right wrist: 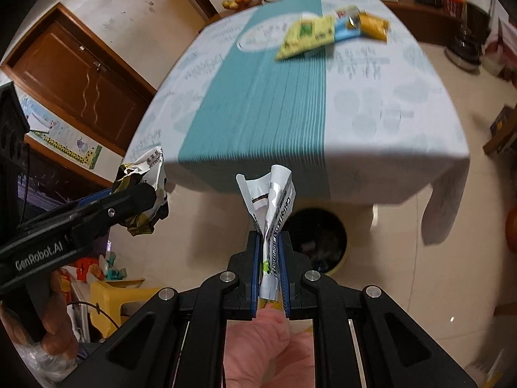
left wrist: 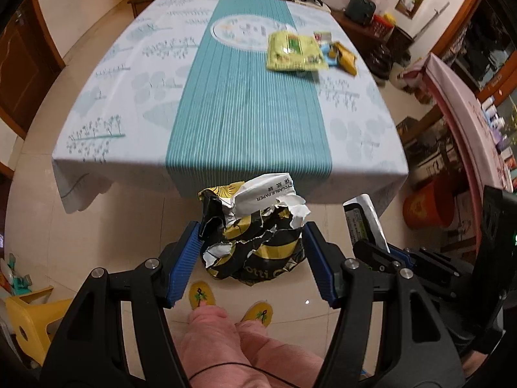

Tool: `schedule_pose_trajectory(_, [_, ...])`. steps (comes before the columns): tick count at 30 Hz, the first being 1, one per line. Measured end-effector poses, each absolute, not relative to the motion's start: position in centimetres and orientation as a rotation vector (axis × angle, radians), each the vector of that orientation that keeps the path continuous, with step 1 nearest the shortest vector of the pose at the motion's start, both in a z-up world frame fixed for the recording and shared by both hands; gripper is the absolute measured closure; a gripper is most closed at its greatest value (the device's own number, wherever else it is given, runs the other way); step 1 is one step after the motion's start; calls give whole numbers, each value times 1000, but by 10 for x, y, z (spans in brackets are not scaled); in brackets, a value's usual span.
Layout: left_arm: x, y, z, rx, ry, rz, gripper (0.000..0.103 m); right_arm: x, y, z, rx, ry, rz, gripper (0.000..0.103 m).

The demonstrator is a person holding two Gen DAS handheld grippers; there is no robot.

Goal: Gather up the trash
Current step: 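Carry wrapper and white packet down over the black bin and open both tools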

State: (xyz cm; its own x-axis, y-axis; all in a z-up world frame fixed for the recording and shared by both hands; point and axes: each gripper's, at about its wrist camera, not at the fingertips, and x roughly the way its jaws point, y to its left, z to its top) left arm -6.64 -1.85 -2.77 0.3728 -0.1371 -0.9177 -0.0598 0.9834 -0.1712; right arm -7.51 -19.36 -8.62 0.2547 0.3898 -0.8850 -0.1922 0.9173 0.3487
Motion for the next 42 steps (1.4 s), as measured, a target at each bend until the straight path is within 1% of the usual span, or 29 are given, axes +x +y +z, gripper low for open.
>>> schedule_pose_trajectory(5, [-69, -19, -80, -196, 1249, -82, 42, -77, -193, -134, 213, 1305, 370, 92])
schedule_pose_trajectory(9, [-64, -19, -138, -232, 1295, -111, 42, -71, -192, -189, 244, 1352, 329, 92])
schedule_pose_trajectory(15, [-51, -20, -226, -214, 1326, -115, 41, -63, -190, -279, 286, 1406, 286, 92])
schedule_pose_trajectory(22, [-28, -16, -318, -207, 1356, -130, 40, -41, -184, -374, 325, 1421, 247, 91])
schedule_pose_trajectory(23, [-24, -16, -327, -206, 1357, -133, 39, -36, -183, -385, 330, 1422, 240, 89])
schedule_pose_trajectory(25, [-18, -13, -350, -203, 1361, -132, 37, -30, -183, -410, 352, 1424, 224, 79])
schedule_pose_trajectory(26, [-16, -13, -358, -203, 1368, -131, 35, -28, -181, -420, 362, 1427, 218, 77])
schedule_pose_trajectory(27, [-13, -11, -370, -207, 1377, -131, 35, -25, -182, -434, 383, 1433, 217, 70])
schedule_pose_trajectory(28, [-8, -9, -379, -210, 1384, -128, 32, -22, -181, -443, 393, 1437, 210, 64])
schedule_pose_trajectory(30, [-3, -7, -394, -205, 1388, -129, 26, -19, -179, -463, 396, 1446, 189, 62])
schedule_pose_trajectory(31, [-1, -8, -401, -197, 1385, -128, 20, -19, -178, -470, 394, 1451, 184, 57])
schedule_pose_trajectory(33, [3, -8, -411, -179, 1374, -125, 17, -18, -177, -485, 388, 1457, 173, 51])
schedule_pose_trajectory(36, [4, -10, -423, -164, 1366, -124, 11, -20, -174, -500, 371, 1460, 165, 49])
schedule_pose_trajectory(42, [-2, -18, -428, -136, 1346, -123, 10, -27, -176, -506, 352, 1440, 147, 49])
